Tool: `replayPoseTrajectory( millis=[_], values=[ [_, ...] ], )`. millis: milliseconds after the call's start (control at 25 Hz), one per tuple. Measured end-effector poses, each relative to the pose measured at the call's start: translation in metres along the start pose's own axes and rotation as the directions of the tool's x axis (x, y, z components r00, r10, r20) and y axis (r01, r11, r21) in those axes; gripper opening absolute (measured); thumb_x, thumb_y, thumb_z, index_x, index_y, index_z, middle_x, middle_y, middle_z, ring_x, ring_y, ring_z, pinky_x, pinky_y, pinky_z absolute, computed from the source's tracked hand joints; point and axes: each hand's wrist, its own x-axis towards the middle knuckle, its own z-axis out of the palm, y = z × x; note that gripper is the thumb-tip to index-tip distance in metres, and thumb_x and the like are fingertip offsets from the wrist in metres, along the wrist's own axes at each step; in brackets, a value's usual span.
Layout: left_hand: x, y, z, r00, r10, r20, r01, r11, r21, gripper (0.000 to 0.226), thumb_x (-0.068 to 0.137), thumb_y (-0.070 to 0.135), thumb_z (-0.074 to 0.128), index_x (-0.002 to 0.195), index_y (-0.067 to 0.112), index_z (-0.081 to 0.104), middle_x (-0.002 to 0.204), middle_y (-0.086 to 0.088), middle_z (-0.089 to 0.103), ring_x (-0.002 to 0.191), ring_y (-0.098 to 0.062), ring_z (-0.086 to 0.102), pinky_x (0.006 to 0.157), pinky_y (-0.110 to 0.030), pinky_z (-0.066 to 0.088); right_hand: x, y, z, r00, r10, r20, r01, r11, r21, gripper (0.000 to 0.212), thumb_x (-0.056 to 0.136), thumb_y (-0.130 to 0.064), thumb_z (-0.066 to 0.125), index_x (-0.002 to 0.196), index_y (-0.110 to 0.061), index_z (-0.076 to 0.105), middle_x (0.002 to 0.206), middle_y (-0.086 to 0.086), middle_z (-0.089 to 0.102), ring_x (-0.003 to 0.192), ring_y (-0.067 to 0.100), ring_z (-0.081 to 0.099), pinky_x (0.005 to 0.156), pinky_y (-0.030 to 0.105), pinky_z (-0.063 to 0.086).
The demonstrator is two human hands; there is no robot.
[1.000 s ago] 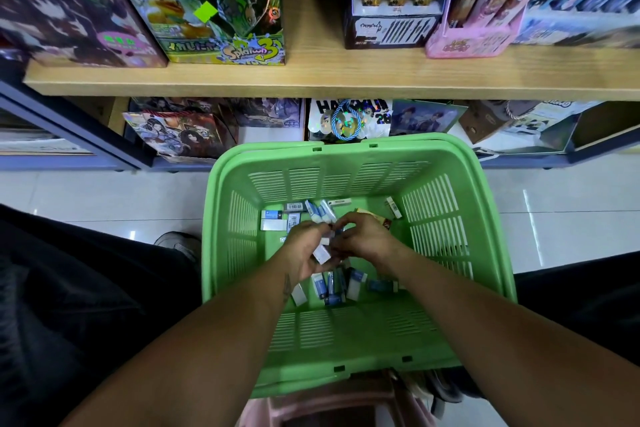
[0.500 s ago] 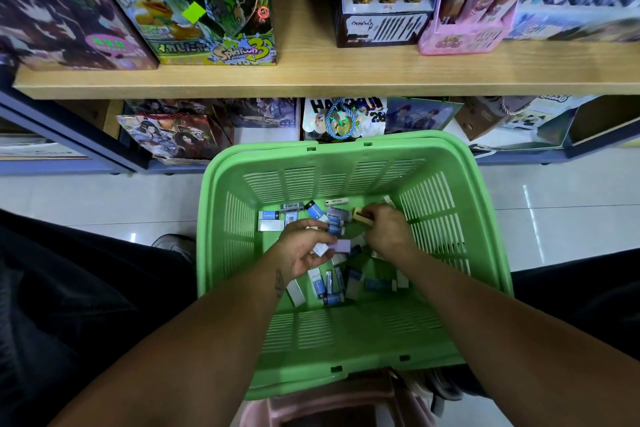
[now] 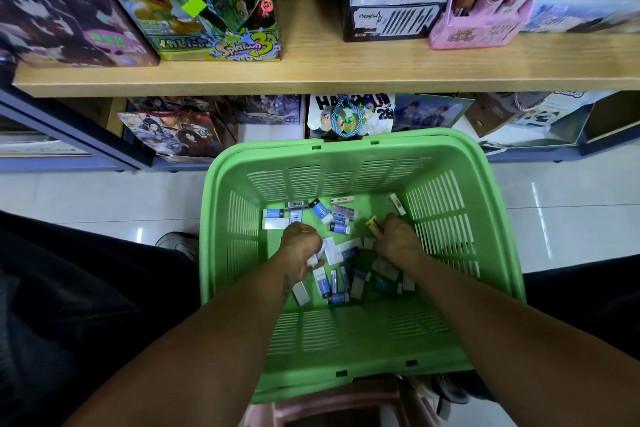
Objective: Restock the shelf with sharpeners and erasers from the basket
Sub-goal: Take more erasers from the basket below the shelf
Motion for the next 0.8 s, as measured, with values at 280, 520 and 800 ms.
replayPoseTrajectory(
  millis=[280, 520, 800],
  values=[
    [0.001, -0.010, 0.028, 0.980, 0.173, -0.099, -0.119, 0.906, 0.407, 0.050, 0.088, 0.014, 0.066, 0.136, 0.011, 0.053, 0.139, -0.020, 0.042, 0.103, -0.036, 0.065, 0.085, -0.036, 0.056, -0.007, -0.028, 0.017, 0.988, -0.019, 0.154, -0.026, 0.958, 0.286, 0.043, 0.083, -0.016, 0.075, 0.123, -0.006, 0.061, 0.118, 0.016, 0.066, 0.098, 0.026, 0.064, 0.085, 0.034, 0.054],
    [0.005, -0.013, 0.021, 0.978, 0.164, -0.130, -0.112, 0.935, 0.335, 0.054, 0.084, 0.002, 0.067, 0.136, 0.014, 0.056, 0.127, -0.013, 0.063, 0.098, -0.029, 0.068, 0.077, -0.033, 0.058, -0.007, -0.035, 0.025, 0.996, 0.050, 0.067, -0.069, 0.943, 0.324, 0.038, 0.094, -0.019, 0.061, 0.126, 0.000, 0.052, 0.125, 0.020, 0.062, 0.116, 0.034, 0.059, 0.086, 0.030, 0.046],
    [0.000, -0.010, 0.018, 0.995, -0.022, 0.093, 0.029, 0.996, -0.085, 0.029, 0.071, -0.009, 0.052, 0.087, 0.009, 0.068, 0.098, -0.017, 0.068, 0.081, -0.030, 0.062, 0.072, -0.040, 0.059, -0.019, -0.029, 0.018, 0.901, 0.056, 0.429, -0.394, 0.518, 0.760, 0.017, 0.096, -0.013, 0.063, 0.112, -0.008, 0.060, 0.088, 0.014, 0.069, 0.073, 0.026, 0.067, 0.062, 0.037, 0.057]
  ],
)
